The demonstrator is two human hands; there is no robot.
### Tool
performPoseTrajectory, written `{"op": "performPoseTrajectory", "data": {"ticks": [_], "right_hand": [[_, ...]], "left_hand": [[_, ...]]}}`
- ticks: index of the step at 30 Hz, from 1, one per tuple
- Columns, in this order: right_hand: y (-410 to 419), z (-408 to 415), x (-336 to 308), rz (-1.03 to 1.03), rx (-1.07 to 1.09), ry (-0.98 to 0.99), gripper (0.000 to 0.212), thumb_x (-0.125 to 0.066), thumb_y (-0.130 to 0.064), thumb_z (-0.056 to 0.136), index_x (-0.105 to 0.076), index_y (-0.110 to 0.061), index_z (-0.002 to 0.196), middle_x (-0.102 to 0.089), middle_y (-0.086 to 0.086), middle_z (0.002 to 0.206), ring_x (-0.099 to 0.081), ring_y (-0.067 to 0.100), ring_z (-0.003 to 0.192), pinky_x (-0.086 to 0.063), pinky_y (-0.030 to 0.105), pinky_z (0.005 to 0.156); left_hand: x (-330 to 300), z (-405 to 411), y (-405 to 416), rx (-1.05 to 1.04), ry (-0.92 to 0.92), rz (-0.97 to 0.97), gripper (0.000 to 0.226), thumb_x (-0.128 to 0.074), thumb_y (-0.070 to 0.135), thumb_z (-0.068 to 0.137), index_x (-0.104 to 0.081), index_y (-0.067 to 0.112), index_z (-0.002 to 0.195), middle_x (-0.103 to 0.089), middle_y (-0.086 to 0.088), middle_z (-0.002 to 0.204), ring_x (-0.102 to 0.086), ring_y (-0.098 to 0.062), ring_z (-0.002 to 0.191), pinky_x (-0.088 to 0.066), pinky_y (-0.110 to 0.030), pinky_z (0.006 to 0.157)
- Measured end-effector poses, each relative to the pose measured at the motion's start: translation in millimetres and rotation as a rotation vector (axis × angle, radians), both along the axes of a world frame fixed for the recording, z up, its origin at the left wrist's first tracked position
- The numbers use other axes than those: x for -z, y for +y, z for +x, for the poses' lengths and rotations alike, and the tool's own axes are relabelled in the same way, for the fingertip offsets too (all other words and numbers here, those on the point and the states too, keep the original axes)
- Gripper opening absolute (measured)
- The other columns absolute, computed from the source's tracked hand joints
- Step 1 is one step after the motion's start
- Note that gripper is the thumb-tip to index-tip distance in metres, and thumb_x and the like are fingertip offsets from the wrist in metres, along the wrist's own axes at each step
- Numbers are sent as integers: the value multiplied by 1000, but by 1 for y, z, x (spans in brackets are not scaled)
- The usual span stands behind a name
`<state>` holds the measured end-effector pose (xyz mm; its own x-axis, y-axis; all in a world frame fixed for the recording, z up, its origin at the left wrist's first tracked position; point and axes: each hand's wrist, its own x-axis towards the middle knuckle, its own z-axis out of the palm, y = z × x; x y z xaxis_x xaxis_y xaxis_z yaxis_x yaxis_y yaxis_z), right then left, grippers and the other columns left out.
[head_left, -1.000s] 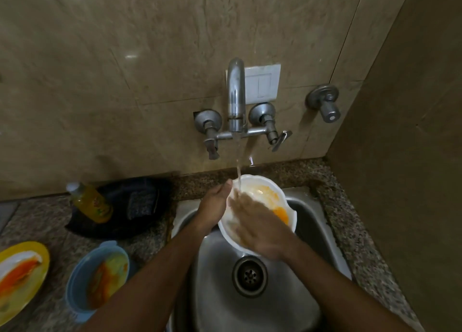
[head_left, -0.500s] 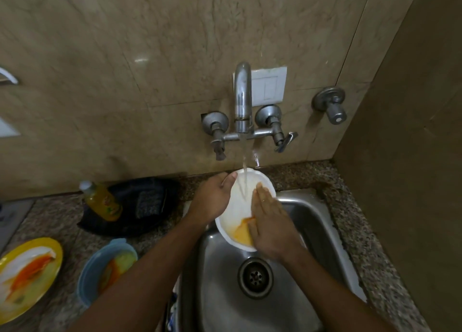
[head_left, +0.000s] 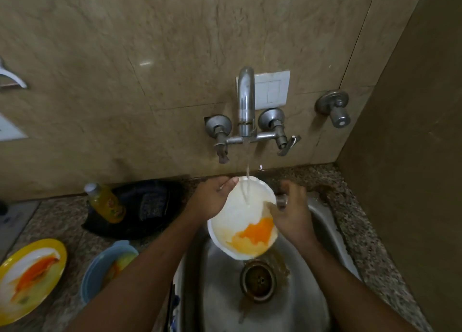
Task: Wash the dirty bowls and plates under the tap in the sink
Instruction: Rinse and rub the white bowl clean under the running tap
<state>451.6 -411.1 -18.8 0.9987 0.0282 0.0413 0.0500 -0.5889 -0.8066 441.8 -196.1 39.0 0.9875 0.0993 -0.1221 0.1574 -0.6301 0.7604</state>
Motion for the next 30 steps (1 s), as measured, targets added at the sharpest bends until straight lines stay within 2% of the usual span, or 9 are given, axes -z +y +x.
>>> {"op": "performPoseTrajectory", "data": {"ticks": [3,7,12,15,20,23,25,27,30], "right_hand": [[9,10,-7,222,-46,342,37,-70,-29,90,-60,-19,125,-66,0,117,-63,19,101,-55,39,86],[11,12,-6,361,191,258,27,-66,-22,93,-66,-13,118,-69,4,108,-64,24,99,-52,40,89],[16,2,0,554,368,236,31,-67,-17,92,-64,-12,123,-67,6,111,-62,25,102,-49,37,87],[15,-3,-1,604,366,266,33,-64,-14,94,-60,-13,126,-66,6,115,-61,25,104,-48,35,85],[10,-17,-4,15,329,-106,53,-62,-6,87,-47,-18,137,-46,7,131,-54,23,113,-50,37,89],[11,-24,1,-257,23,-370,46,-55,-11,84,-56,-18,129,-53,11,129,-56,28,115,-50,40,93],[21,-25,7,-396,-281,-367,49,-49,-24,91,-52,-15,139,-49,15,145,-46,35,133,-42,49,108],[37,-33,9,-448,-485,-321,58,-36,-38,100,-31,-15,153,-24,11,161,-21,32,149,-22,46,120],[39,-46,12,-429,-710,-302,65,-24,-51,102,-16,-18,157,-14,4,165,-19,20,150,-16,37,123]], "left_hand": [[-3,4,-7,37,22,-89,46,-47,55,97,-72,17,90,-73,0,84,-68,-18,83,-56,-44,83],[5,-9,-17,-242,-12,-395,30,-58,45,94,-69,24,114,-71,6,103,-67,-12,96,-54,-29,80],[40,-25,-33,-399,85,-759,62,-63,72,75,-64,33,123,-71,2,119,-67,-22,108,-55,-52,92],[39,-16,-36,-453,70,-788,53,-58,69,82,-68,30,117,-72,1,115,-67,-24,108,-53,-52,95],[34,-3,-41,-444,12,-611,28,-52,46,97,-72,27,103,-72,7,96,-66,-14,95,-52,-30,81],[37,-2,-43,-391,-9,-558,29,-53,44,98,-75,25,94,-74,7,86,-68,-10,84,-51,-20,68],[36,-1,-47,-366,-31,-531,34,-52,45,98,-74,23,84,-73,6,77,-66,-4,73,-48,-13,62],[33,2,-48,-374,-51,-517,40,-51,45,98,-72,21,75,-69,6,68,-62,-2,65,-46,-16,61],[21,6,-44,-352,-120,-479,34,-53,38,99,-69,30,70,-66,18,62,-60,9,62,-44,-9,60]]}}
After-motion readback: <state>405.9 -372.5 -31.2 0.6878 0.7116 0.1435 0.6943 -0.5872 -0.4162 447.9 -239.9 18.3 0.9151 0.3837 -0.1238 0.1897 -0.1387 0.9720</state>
